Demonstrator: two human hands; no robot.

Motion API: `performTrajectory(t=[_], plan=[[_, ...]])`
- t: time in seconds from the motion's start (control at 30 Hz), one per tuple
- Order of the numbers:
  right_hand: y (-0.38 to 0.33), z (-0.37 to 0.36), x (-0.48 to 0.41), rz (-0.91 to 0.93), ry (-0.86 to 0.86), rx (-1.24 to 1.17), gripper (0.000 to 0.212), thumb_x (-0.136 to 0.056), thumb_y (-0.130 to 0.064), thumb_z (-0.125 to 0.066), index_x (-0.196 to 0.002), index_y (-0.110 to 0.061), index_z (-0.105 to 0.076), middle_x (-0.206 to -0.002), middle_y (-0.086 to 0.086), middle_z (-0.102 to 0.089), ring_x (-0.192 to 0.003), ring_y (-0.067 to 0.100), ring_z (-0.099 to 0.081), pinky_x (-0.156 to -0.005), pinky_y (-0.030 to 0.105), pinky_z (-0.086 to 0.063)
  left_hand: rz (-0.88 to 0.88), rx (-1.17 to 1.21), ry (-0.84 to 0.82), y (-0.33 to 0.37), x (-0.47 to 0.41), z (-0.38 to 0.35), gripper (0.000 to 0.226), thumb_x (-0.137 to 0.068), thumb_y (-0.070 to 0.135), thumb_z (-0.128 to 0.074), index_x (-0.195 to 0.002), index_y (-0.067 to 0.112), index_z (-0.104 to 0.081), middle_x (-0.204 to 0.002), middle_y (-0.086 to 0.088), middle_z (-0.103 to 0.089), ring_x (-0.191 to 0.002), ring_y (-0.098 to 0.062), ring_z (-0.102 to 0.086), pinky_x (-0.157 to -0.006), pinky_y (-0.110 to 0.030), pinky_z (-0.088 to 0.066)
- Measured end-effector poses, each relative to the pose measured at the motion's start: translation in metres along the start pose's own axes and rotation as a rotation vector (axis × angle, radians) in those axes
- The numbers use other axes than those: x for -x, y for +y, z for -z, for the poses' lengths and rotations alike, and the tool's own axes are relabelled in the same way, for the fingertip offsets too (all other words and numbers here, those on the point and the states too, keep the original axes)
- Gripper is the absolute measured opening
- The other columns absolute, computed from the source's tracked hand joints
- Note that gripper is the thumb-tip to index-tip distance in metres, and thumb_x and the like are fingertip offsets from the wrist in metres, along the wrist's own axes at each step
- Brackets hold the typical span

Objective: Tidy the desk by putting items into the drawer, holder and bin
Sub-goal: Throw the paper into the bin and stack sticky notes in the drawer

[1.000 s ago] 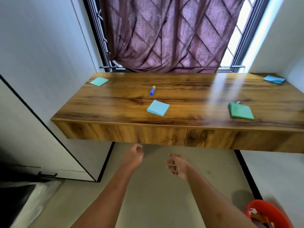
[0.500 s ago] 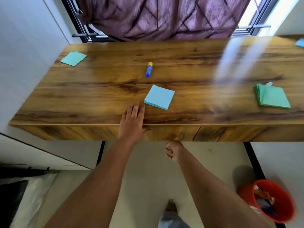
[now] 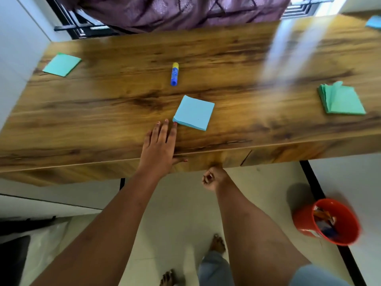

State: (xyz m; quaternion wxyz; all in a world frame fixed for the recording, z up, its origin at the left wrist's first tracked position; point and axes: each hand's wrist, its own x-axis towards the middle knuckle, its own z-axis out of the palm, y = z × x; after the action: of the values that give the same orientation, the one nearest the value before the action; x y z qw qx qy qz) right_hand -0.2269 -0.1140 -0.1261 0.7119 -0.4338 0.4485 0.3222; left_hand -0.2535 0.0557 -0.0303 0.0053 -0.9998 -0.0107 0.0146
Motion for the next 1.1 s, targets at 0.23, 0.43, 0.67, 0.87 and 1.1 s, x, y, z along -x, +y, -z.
performTrajectory(t=[0.23, 0.43, 0.67, 0.87, 1.1], plan=[[0.011, -0.003, 0.005, 0.022, -0.01, -0.117, 0.028, -0.079, 0.013, -0.029, -0.064, -0.011, -0.033, -0.076, 0.007, -0.038, -0.064, 0.015, -0.032, -0.051, 0.024, -0.026, -0.028, 0.056, -0.068, -0.002, -0.004, 0.004, 0.109, -0.076, 0.071, -0.05, -0.151, 0.016, 0.007, -0.16, -0.012, 0.005, -0.147, -0.032, 0.005, -0.117, -0.049, -0.005], [0.034, 0.009, 0.013, 0.07, 0.046, -0.012, 0.027, -0.077, 0.014, -0.03, -0.067, -0.01, -0.038, -0.077, 0.007, -0.041, -0.064, 0.016, -0.036, -0.051, 0.024, -0.031, -0.063, 0.068, -0.249, -0.005, -0.002, 0.017, 0.138, -0.052, 0.087, -0.052, -0.148, 0.021, 0.021, -0.157, -0.01, 0.023, -0.144, -0.03, 0.02, -0.116, -0.05, 0.006], [0.062, 0.051, 0.063, 0.072, 0.2, 0.797, 0.016, -0.09, -0.027, -0.053, -0.095, -0.013, -0.051, -0.089, 0.004, -0.056, -0.077, 0.016, -0.053, -0.069, 0.03, -0.048, -0.18, 0.045, -0.102, -0.022, 0.062, 0.005, 0.097, -0.08, 0.075, -0.036, -0.149, 0.03, 0.015, -0.159, -0.003, 0.019, -0.145, -0.025, 0.018, -0.118, -0.052, 0.004], [0.07, 0.043, 0.153, 0.163, 0.116, 1.227, 0.041, -0.096, -0.03, -0.051, -0.129, -0.006, -0.051, -0.117, 0.01, -0.064, -0.098, 0.021, -0.06, -0.075, 0.031, -0.05, -0.124, 0.246, -0.24, -0.026, 0.116, -0.02, 0.068, -0.094, 0.061, -0.019, -0.147, 0.038, 0.015, -0.156, 0.004, 0.026, -0.143, -0.018, 0.025, -0.115, -0.054, 0.003], [0.077, 0.03, 0.217, 0.742, 0.314, 1.48, 0.021, -0.093, -0.029, -0.052, -0.108, -0.017, -0.061, -0.101, 0.003, -0.062, -0.094, 0.023, -0.06, -0.09, 0.043, -0.051, -0.088, 0.419, -0.391, -0.016, 0.145, -0.027, 0.052, -0.099, 0.053, -0.019, -0.142, 0.032, -0.039, -0.156, 0.001, -0.024, -0.143, -0.024, -0.019, -0.112, -0.049, -0.025]])
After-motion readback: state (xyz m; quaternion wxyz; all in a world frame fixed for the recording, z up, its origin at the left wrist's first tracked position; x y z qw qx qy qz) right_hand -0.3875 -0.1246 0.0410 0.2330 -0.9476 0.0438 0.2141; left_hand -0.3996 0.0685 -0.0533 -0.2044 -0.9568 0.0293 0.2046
